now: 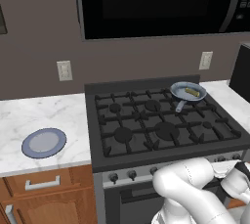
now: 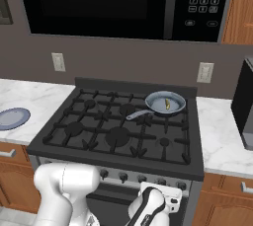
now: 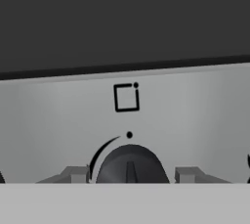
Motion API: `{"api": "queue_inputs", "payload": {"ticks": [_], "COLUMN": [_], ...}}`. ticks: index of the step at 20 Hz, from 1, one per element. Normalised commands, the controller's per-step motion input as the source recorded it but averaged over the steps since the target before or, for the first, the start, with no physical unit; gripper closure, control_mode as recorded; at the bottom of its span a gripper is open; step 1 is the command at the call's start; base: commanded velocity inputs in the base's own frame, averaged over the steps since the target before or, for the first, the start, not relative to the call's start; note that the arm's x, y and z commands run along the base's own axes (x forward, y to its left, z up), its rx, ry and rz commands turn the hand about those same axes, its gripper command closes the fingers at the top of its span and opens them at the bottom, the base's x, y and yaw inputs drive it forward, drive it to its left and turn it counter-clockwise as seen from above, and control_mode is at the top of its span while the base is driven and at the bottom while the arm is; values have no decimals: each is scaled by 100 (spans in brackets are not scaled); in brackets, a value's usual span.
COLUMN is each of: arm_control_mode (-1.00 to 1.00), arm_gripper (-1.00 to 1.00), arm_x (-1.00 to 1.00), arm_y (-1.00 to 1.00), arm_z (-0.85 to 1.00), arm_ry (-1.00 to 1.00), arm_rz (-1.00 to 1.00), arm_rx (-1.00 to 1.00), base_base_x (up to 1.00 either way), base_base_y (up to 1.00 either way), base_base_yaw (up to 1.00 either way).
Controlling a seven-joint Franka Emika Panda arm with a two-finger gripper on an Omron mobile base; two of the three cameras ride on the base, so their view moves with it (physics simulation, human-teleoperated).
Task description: Pick up the butter stick and place it in the pan. Then turn on the burner for the pan.
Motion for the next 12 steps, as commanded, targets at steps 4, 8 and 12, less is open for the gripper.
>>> {"api": "queue_inputs", "payload": {"ticks": [4, 8, 12], "arm_control_mode": [-100, -100, -100], "arm_gripper": [100, 100, 100], "arm_x": [10, 7, 11], "arm_y": [0, 0, 0], "arm_z": [1, 0, 2], "arm_ry": [15, 14, 18], "arm_rz": [0, 0, 0], "arm_rx": [-12, -14, -13], "base_base_x": [0, 0, 0], "base_base_y": [0, 0, 0], "base_base_yaw": [0, 0, 0]}}
